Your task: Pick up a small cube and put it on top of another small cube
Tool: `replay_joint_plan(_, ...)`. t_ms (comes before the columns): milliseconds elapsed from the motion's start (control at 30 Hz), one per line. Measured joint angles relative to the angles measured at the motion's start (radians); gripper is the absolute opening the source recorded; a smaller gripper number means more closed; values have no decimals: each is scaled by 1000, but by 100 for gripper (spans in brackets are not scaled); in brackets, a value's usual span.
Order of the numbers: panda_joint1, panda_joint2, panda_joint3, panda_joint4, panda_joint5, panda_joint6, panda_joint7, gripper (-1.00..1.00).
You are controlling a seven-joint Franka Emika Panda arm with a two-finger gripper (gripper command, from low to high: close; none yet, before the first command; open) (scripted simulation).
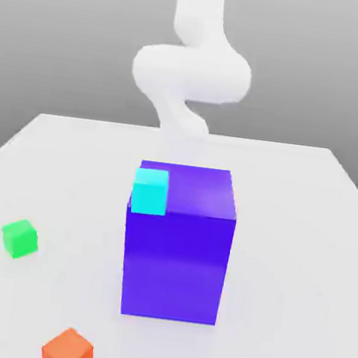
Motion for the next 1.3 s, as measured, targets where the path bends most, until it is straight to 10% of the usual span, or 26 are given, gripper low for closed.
replay_joint_plan(1133,134,1231,161,69,-227,408,293,0)
replay_joint_plan(1167,140,1251,154,74,-236,423,300,-100)
replay_joint_plan(1300,140,1251,154,74,-236,423,300,-100)
